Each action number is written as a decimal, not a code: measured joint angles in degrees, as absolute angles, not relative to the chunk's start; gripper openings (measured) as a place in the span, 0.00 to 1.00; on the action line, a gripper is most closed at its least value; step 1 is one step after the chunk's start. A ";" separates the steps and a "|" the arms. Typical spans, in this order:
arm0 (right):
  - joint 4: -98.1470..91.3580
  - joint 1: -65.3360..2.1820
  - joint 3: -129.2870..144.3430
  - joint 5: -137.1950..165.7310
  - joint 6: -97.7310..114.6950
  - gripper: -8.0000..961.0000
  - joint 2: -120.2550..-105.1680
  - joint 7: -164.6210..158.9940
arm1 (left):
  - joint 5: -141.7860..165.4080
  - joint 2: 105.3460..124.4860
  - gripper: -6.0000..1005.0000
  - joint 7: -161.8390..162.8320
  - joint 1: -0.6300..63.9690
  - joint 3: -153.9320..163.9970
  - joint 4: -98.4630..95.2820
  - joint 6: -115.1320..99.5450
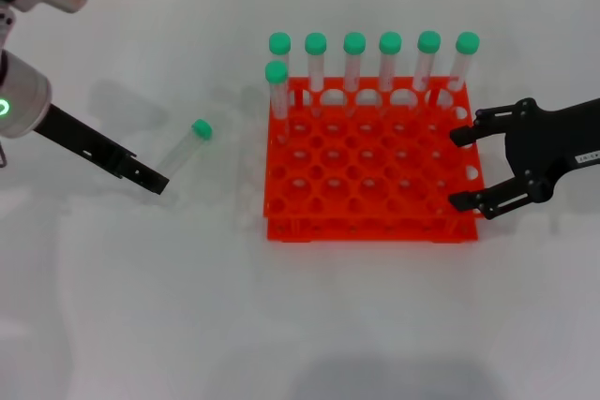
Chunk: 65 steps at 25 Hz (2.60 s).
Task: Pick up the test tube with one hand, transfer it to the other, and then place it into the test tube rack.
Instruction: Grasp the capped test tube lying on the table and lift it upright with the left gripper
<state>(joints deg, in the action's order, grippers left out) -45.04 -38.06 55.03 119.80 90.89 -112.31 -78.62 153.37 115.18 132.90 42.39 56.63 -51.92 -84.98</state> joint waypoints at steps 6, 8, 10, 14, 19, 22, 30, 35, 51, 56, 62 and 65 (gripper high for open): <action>-44.86 -38.06 55.12 119.79 90.62 0.90 -112.41 -78.55 | 153.56 115.46 0.81 133.80 43.70 56.97 -49.39 -83.86; -44.83 -38.06 55.12 119.79 90.58 0.90 -112.41 -78.52 | 153.75 115.67 0.76 133.87 43.73 57.00 -49.11 -83.82; -44.80 -38.01 55.11 119.79 90.54 0.90 -112.41 -78.48 | 154.27 115.85 0.71 134.12 43.77 57.01 -48.91 -83.77; -44.81 -37.72 55.10 119.79 90.52 0.90 -112.41 -78.40 | 155.11 116.02 0.58 134.80 43.82 57.03 -48.79 -83.72; -44.74 -37.58 55.10 119.79 90.52 0.91 -112.41 -78.34 | 156.19 116.05 0.56 136.17 43.82 57.04 -48.75 -82.95; -44.61 -37.54 55.10 119.79 90.52 0.90 -112.41 -78.22 | 156.34 116.02 0.56 136.49 43.80 57.04 -48.65 -82.14; -44.52 -37.55 55.10 119.79 90.53 0.90 -112.74 -77.78 | 156.43 116.40 0.55 136.37 45.00 57.08 -45.07 -79.98; -44.55 -37.50 55.10 119.80 89.96 0.90 -112.76 -77.78 | 156.51 116.17 0.55 136.50 45.22 57.13 -44.45 -78.84; -44.89 -37.84 55.08 119.79 88.88 0.90 -112.90 -78.21 | 157.83 116.18 0.24 136.70 45.65 57.14 -44.21 -76.80; -45.04 -37.49 55.02 119.79 88.67 0.90 -112.82 -78.22 | 155.15 116.33 0.19 135.96 45.42 56.61 -47.23 -76.24; -45.10 -37.27 53.78 119.63 88.59 0.90 -112.95 -78.13 | 146.28 116.82 0.20 130.17 41.92 56.61 -55.93 -75.83; -45.12 -37.15 53.55 119.12 88.60 0.90 -113.05 -77.93 | 138.72 116.80 0.20 125.19 40.34 56.44 -57.97 -74.31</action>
